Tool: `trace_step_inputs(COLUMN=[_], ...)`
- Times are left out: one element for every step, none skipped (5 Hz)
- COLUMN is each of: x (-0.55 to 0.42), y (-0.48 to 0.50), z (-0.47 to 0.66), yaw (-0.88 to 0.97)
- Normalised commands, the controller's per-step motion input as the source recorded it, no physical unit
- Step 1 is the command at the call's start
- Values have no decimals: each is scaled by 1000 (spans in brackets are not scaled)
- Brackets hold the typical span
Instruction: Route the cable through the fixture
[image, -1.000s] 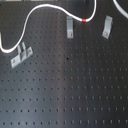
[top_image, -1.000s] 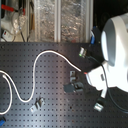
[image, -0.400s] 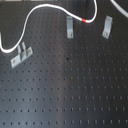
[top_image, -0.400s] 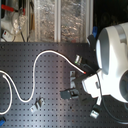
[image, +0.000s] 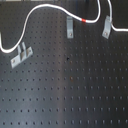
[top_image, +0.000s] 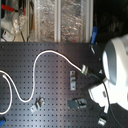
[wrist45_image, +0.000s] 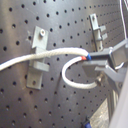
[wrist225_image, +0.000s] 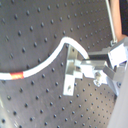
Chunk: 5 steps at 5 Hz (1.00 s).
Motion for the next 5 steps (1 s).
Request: trace_step_inputs(x=[-350,-574,-263,-106,-36], y=[-172,-270,-32,70,92], z=[161,16,8,107,397], yaw=[0,0,-29,0,0])
